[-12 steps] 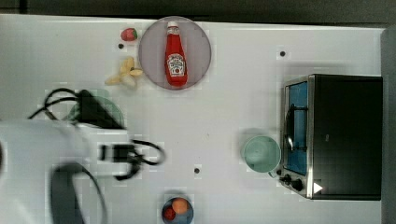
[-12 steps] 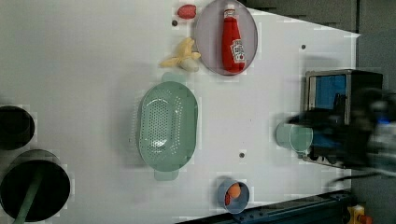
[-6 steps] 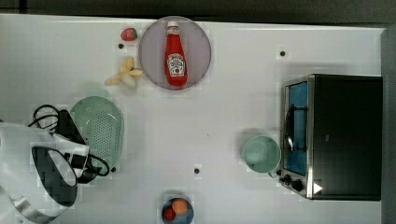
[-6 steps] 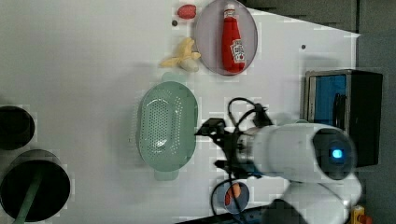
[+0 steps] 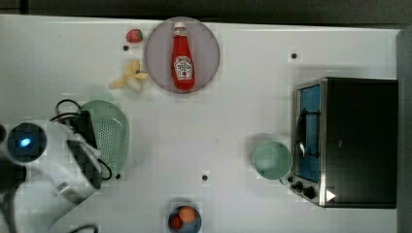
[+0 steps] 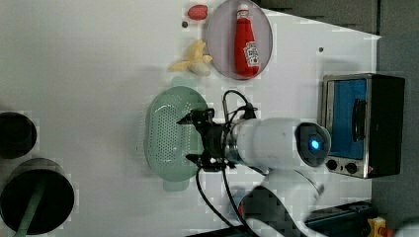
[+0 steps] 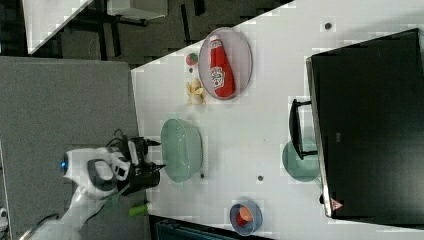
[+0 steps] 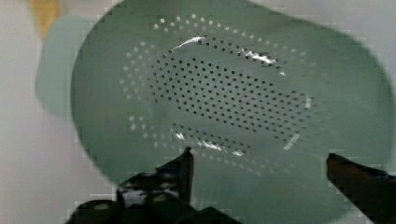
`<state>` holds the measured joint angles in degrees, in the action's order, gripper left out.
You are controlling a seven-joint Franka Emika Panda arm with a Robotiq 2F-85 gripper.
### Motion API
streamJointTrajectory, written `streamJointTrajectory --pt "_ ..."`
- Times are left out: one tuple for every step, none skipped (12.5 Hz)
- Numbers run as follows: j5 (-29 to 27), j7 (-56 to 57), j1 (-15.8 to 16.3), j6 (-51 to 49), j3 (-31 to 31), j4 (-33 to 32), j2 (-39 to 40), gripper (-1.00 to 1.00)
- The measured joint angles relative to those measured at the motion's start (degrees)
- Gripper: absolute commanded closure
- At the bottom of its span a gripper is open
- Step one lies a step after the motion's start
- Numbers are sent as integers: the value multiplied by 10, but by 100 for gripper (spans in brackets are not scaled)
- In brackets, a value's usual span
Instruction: Drag strainer left to right.
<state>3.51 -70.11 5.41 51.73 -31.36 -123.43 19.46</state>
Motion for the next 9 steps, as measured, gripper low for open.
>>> streamJointTrajectory --pt "3 -10 3 29 12 0 30 -100" --pt "6 -10 1 52 21 -3 56 -100" --pt "16 -11 3 67 32 -15 73 -100" --pt "15 -18 6 68 45 -30 82 -100" --pt "15 -24 8 73 57 -38 92 -100" --pt "23 -24 18 83 74 -37 100 -100" --pt "25 -25 32 85 93 -34 103 -100" --pt "22 -26 47 94 113 -27 108 -100" --pt "12 -27 62 91 133 -25 111 -100"
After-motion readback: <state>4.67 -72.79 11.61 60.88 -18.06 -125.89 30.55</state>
